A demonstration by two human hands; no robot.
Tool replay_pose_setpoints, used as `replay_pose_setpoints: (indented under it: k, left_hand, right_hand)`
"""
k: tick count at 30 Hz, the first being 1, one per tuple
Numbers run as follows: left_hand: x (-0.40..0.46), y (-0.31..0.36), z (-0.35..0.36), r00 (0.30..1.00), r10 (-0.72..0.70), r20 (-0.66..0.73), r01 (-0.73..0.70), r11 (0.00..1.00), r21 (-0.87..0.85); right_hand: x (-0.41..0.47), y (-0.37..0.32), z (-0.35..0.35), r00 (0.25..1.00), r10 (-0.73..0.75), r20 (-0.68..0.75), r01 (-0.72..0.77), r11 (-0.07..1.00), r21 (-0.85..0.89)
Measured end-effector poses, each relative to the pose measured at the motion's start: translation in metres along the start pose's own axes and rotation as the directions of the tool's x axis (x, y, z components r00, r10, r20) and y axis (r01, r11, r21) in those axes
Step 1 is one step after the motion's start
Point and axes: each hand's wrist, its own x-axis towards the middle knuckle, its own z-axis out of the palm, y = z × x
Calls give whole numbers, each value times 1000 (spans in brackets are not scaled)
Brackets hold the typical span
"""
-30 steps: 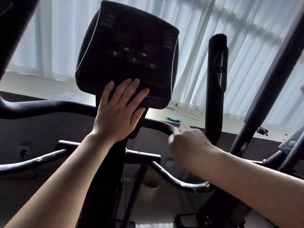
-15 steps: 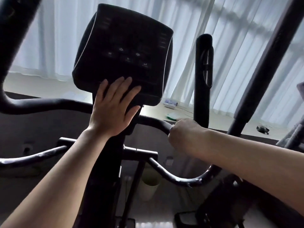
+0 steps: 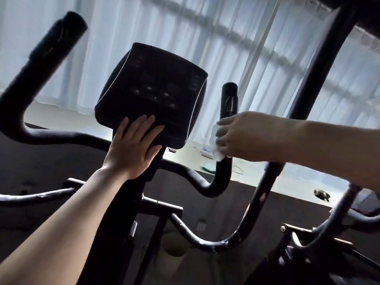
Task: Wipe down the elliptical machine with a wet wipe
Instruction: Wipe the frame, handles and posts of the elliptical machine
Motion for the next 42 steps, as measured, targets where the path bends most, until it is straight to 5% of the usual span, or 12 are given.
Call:
replay_pose_setpoints:
  k: [5, 7, 11, 16, 23, 26, 29, 34, 36, 42]
  left_hand:
    - [-1, 5, -4, 998, -45, 42, 46, 999, -16]
    - [-3, 6, -6, 997, -56, 56, 58, 998, -37]
    - [-4, 5, -11, 996, -60, 62, 64, 996, -61]
    - [-3, 6, -12, 993, -79, 92, 86, 994, -72]
    - [-3, 22, -17, 970, -190, 154, 206, 974, -91]
    - [-5, 23, -16, 965, -201, 167, 211, 977, -43]
    - [-7, 21, -15, 970, -192, 152, 195, 981, -7]
    - [-14, 18, -13, 969, -194, 152, 201, 979, -35]
    - [-13, 17, -12, 972, -187, 140, 192, 981, -24]
    - [-12, 26, -21, 965, -215, 148, 222, 975, -31]
  right_hand:
    - [1, 61, -7, 874, 329, -357, -289, 944, 162]
    - [4, 59, 15, 849, 370, -376, -319, 928, 193]
    - [0, 17, 50, 788, 471, -398, -268, 843, 466]
    - [-6, -58, 85, 649, 539, -537, -161, 787, 595]
    - [-21, -115, 99, 758, 354, -548, 36, 816, 577]
    - [-15, -67, 81, 506, 639, -579, 9, 668, 744]
    - [2, 11, 48, 359, 756, -548, -147, 626, 766]
    - [38, 52, 72, 384, 783, -489, -88, 558, 825]
    - [37, 43, 83, 341, 779, -526, -10, 563, 827]
    - [23, -36, 106, 430, 691, -581, 88, 608, 789]
